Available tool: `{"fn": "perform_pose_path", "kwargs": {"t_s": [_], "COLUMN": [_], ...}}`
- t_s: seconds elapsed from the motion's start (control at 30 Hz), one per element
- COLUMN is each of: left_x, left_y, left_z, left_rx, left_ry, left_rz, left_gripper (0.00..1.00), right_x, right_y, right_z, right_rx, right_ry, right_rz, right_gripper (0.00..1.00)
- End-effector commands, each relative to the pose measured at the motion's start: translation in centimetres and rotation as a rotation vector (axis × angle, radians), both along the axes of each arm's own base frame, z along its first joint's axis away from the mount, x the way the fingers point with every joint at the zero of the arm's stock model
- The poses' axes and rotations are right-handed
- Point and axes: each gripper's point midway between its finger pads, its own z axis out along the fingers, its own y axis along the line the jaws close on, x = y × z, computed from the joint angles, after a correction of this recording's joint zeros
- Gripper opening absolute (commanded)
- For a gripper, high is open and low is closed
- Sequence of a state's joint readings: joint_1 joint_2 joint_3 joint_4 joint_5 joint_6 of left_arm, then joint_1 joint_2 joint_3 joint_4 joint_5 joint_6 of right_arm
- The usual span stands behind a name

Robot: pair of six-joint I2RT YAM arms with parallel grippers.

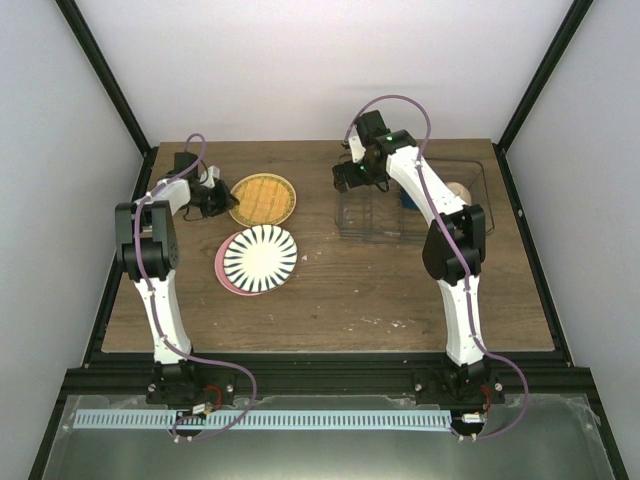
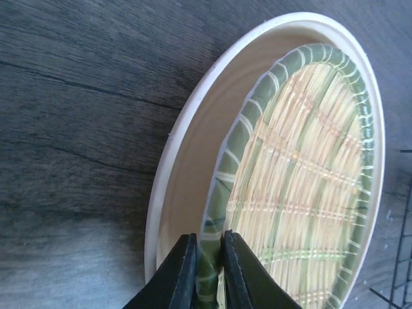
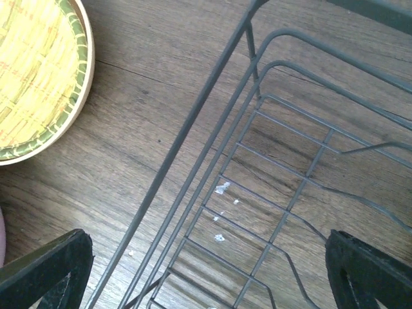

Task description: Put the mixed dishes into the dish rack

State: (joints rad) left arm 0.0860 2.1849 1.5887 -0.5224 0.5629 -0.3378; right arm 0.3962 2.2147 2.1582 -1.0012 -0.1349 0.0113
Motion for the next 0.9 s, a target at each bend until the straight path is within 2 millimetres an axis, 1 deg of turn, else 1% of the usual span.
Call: {"fn": "perform_pose_path", "kwargs": {"t_s": [0.0,0.13,0.23,0.37,0.43,0.57,0.67,0.77,0.87], "left_x": [-0.5,-0.2,-0.1,0.1,0.4,0.8,1.1,1.4,1.3], "left_y": [0.4,0.8,0.9,0.4,0.2,-0.3,-0.3,-0.6,-1.3], "left_z": [2.3,4.0,5.2,7.1,8.1,10.4,12.0,13.6,15.4], "left_rx": [-0.038,-0.085,-0.143,-0.211,-0.237,-0.299,-0.339,-0.372,-0.397], "left_ry": [-0.040,-0.093,-0.132,-0.202,-0.234,-0.307,-0.351,-0.397,-0.448], "left_rz": [0.004,0.009,0.016,0.012,0.006,0.002,0.005,-0.006,-0.045], "left_gripper": [0.00,0.00,0.00,0.00,0.00,0.00,0.00,0.00,0.00], "right_x": [-0.4,-0.7,-1.0,-2.4,-3.4,-4.4,-4.6,-4.6,-4.3], "right_y": [1.2,1.6,2.3,4.3,5.2,6.5,7.0,7.4,8.0], "right_z": [3.6,3.4,3.7,4.3,4.2,5.4,6.3,6.5,6.3], "right_rx": [0.070,0.089,0.130,0.255,0.326,0.432,0.474,0.502,0.539], "right_ry": [-0.066,-0.052,-0.041,0.004,0.033,0.040,0.033,0.040,0.053], "right_rz": [0.045,0.057,0.081,0.143,0.169,0.208,0.231,0.243,0.244], "right_gripper": [1.00,1.00,1.00,1.00,1.00,1.00,1.00,1.00,1.00]}}
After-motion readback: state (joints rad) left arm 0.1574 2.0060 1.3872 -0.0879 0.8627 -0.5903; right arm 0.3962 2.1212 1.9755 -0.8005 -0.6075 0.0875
